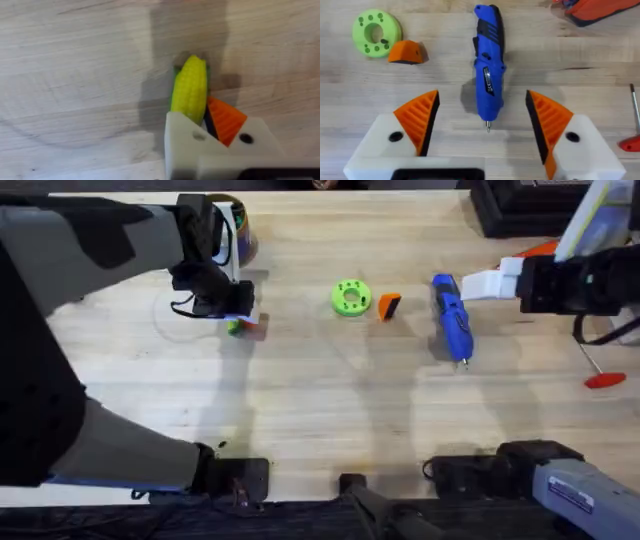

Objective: Pick up the gripper from the table and insert it into the empty holder that is missing its gripper. Then pick up a screw, insert it into the mounting hole, and use the screwdriver to tighten it. Finally, clean up the table by picking up the vegetable and placing it into the bucket.

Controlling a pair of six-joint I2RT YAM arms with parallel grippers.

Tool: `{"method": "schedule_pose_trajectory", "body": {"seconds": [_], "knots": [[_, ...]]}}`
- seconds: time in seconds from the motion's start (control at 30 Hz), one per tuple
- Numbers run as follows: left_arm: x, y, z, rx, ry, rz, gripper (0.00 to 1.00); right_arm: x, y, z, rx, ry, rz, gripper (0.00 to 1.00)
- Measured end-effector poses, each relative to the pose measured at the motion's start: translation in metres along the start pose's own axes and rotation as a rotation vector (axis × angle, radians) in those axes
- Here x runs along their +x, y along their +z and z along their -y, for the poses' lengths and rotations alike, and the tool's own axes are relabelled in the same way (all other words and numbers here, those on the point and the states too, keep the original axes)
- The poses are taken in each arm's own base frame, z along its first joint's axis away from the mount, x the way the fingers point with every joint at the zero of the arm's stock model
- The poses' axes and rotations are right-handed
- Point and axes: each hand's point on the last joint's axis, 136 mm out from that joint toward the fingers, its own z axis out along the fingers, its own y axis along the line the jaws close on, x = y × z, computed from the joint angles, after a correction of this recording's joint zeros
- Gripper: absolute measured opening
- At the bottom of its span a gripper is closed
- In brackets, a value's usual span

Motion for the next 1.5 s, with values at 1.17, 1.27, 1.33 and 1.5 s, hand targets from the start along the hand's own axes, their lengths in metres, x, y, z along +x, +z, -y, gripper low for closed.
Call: {"method": "schedule_pose_trajectory", "body": {"seconds": [1.17,1.27,1.33,1.5], "knots": [[0.022,-0.222,0.035,0.031,0.112,0.695,0.016,0.000,0.000,0.000,0.000,0.000,0.000,0.992],[0.027,-0.234,0.037,0.027,0.122,0.740,0.184,0.000,0.000,0.000,0.000,0.000,0.000,0.992],[0.028,-0.238,0.037,0.025,0.128,0.756,0.420,0.000,0.000,0.000,0.000,0.000,0.000,0.992],[0.030,-0.240,0.038,0.026,0.128,0.765,0.978,0.000,0.000,0.000,0.000,0.000,0.000,0.992]]}}
